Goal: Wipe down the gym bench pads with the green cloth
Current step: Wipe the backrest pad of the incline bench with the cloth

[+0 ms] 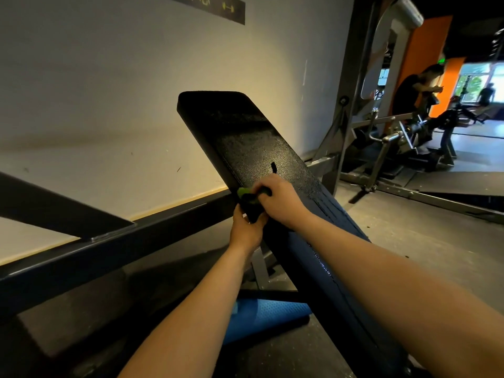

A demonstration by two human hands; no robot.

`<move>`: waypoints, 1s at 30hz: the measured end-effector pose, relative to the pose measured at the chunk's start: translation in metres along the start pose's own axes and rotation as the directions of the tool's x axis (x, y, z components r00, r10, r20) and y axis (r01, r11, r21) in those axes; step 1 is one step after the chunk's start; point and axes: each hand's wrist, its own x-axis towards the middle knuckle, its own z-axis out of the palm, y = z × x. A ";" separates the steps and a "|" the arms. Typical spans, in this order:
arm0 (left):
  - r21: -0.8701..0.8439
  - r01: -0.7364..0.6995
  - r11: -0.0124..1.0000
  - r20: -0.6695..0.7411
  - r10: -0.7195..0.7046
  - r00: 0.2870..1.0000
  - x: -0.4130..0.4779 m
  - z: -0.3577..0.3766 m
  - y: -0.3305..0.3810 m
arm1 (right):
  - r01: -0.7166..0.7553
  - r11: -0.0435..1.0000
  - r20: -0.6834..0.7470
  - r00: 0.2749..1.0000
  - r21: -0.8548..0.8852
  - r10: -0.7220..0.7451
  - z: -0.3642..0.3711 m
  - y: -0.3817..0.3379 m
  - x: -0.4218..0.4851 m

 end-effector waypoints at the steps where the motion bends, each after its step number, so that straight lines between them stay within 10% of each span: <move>1: 0.004 -0.048 0.999 -0.038 0.048 0.998 -0.007 0.002 0.003 | 0.005 0.999 -0.006 1.000 0.033 -0.005 0.004 -0.005 0.002; 8: 0.318 -0.375 0.871 -0.063 0.414 0.908 -0.017 -0.002 0.006 | 0.046 0.972 0.109 0.991 0.230 -0.073 0.011 -0.002 0.000; 12: 0.398 -0.305 0.865 -0.102 0.372 0.923 -0.007 -0.002 0.006 | 0.048 0.999 -0.188 0.981 0.014 -0.044 0.011 0.025 -0.003; 18: 0.393 -0.217 0.894 -0.288 0.344 0.894 0.027 -0.018 0.032 | -0.012 0.979 -0.112 0.994 -0.201 -0.010 0.030 0.038 -0.009; 30: 0.235 -0.184 0.954 -0.183 0.230 0.956 -0.018 0.008 -0.043 | -0.046 0.937 -0.213 0.976 -0.347 -0.031 0.042 0.040 -0.017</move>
